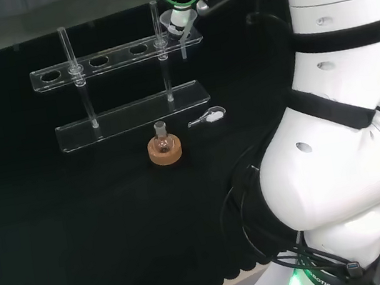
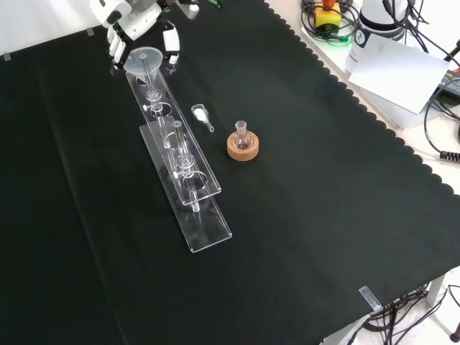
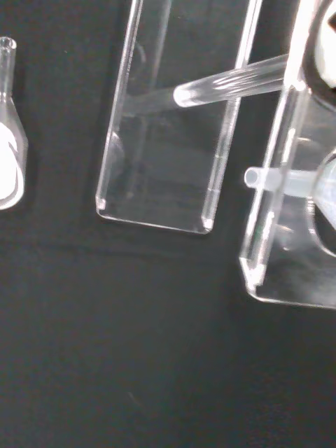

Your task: Pick up the funnel from the transparent funnel stand.

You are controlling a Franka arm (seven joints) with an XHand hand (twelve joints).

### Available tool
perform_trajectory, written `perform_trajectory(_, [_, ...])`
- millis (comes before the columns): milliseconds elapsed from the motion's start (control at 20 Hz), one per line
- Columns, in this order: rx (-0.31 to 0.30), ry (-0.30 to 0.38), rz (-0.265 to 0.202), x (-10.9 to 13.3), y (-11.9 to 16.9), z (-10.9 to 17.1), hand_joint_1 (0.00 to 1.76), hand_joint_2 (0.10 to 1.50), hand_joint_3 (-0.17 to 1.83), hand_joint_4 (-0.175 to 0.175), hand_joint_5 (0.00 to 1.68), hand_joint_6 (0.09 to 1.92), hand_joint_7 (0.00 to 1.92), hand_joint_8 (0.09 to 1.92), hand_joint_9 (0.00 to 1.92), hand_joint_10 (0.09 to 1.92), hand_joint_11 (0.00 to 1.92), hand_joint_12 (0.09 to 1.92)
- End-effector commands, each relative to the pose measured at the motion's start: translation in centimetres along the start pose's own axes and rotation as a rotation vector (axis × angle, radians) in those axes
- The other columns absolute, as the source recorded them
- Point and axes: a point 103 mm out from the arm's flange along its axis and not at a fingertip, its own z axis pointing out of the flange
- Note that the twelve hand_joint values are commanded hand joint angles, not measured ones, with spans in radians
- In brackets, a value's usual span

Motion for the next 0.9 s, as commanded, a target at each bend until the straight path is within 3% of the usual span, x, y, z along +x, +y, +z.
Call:
perform_trajectory(50, [-0.079, -0.083, 0.03, 0.3, -3.4, -4.8, 0.82, 0.66, 0.59, -0.021, 0.59, 0.47, 0.66, 0.84, 0.94, 0.59, 0.73, 1.19])
perform_trajectory(350, [-0.082, -0.1, 0.06, 0.2, -7.6, -7.3, 0.82, 0.66, 0.6, -0.015, 0.58, 0.6, 0.66, 0.84, 0.95, 0.59, 0.73, 1.19])
perform_trajectory(900, [-0.099, -0.101, 0.101, 1.8, -15.8, -7.1, 0.82, 0.66, 0.61, -0.015, 0.56, 0.69, 0.66, 0.83, 1.02, 0.58, 0.74, 1.18])
